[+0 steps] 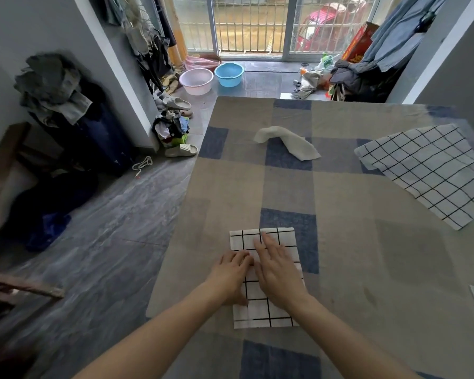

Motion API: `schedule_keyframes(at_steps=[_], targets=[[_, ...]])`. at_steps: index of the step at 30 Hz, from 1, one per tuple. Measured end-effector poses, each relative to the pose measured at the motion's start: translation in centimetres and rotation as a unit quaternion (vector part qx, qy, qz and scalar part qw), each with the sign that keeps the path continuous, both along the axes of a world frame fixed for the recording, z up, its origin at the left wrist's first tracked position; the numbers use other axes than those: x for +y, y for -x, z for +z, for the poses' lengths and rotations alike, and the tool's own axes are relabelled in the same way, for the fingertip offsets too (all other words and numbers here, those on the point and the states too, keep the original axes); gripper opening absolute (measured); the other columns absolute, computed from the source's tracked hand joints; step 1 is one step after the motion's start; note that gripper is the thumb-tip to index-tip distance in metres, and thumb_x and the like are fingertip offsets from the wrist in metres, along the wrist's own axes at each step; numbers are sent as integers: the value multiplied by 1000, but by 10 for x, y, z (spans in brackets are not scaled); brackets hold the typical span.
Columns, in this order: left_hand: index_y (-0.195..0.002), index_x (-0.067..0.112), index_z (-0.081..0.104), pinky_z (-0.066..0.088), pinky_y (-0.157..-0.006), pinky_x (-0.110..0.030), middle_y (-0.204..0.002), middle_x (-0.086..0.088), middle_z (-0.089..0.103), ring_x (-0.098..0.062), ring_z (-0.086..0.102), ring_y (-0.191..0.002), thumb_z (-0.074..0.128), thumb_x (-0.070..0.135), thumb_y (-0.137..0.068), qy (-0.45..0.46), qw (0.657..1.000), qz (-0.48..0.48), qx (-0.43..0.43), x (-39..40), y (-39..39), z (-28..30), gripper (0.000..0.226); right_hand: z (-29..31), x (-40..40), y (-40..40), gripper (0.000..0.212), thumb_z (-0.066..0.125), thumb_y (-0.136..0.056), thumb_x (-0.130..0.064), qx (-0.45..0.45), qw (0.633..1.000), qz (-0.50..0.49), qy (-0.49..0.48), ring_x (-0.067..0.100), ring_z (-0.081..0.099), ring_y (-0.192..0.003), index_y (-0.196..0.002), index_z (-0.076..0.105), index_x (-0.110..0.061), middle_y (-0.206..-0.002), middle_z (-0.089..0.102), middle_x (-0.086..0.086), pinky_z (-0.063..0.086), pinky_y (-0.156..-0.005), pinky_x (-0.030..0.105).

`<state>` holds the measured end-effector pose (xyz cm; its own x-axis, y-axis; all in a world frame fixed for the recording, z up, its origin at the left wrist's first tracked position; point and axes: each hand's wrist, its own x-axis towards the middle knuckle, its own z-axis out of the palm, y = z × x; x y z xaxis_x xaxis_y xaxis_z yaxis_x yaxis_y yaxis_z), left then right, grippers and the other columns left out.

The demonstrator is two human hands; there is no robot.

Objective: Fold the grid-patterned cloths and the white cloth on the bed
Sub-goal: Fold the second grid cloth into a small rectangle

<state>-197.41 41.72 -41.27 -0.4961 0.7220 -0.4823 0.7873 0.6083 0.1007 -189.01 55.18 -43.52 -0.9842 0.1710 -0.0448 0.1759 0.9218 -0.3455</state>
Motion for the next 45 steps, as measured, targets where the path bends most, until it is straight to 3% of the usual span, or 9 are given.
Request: schedule_keyframes(at_steps=[4,14,17,22,28,31,34,37,45], targets=[[-150,17,17,15,-119,-42,-158,-1,14,-28,17,-142,79,52,-67,-8,1000,19,-15,-1,6,-3,109,-19,13,26,63,2,-97,-52,-47,997,54,2,13,-7,-148,-154,10,-24,-162,0,-3,1,-120,43],[-139,20,35,30,-108,-39,-142,-2,36,-25,34,-131,61,55,-79,-90,996,3,-30,28,35,13,74,-39,45,31,61,26,-98,-44,-46,998,0,-50,12,-6,-148,-154,11,-25,-161,1,-5,-3,-117,45],[-153,22,3,12,-120,-41,-161,4,3,-22,5,-147,70,52,-72,-96,993,-14,-60,40,36,-4,109,-43,46,30,62,22,-97,-45,-54,997,-1,-47,12,-5,-148,-154,11,-24,-162,2,-5,-3,-118,44],[-148,31,-24,-7,-119,-49,-151,14,-37,-15,-36,-139,69,74,-60,-40,996,12,-78,11,48,-28,136,-44,52,26,62,26,-97,-45,-47,998,-24,-43,11,0,-148,-154,14,-24,-162,7,-5,-2,-118,42],[-144,30,-33,-17,-114,-55,-145,9,-48,-25,-48,-131,68,83,-49,26,997,6,-72,11,49,-22,149,-38,86,5,62,18,-99,-45,-87,982,-162,-36,9,-7,-147,-154,2,-22,-162,-2,-4,-8,-117,44],[-144,26,-34,-18,-113,-57,-143,6,-52,-28,-52,-127,68,84,-47,56,995,4,-78,15,49,-21,152,-14,66,27,58,26,-99,-35,-36,963,-264,33,20,8,-148,-153,19,-13,-161,12,7,4,-120,47],[-145,24,-33,-16,-113,-58,-142,4,-52,-29,-52,-126,67,85,-48,69,995,6,-77,16,48,-23,152,1,22,49,57,23,-99,-35,47,977,-193,82,19,8,-148,-152,20,-14,-160,15,7,5,-120,42],[-142,24,-36,-15,-114,-58,-141,4,-53,-28,-53,-126,67,84,-48,83,994,8,-76,17,47,-22,152,-14,-10,41,56,19,-101,-41,9,993,-94,76,12,-1,-148,-153,11,-23,-162,8,-1,1,-120,41],[-144,25,-34,-16,-113,-58,-143,4,-51,-30,-51,-127,66,86,-47,69,995,2,-68,14,49,-27,152,-37,36,11,61,24,-97,-45,-49,991,-123,-14,11,1,-148,-154,10,-28,-162,9,-5,-3,-118,41]])
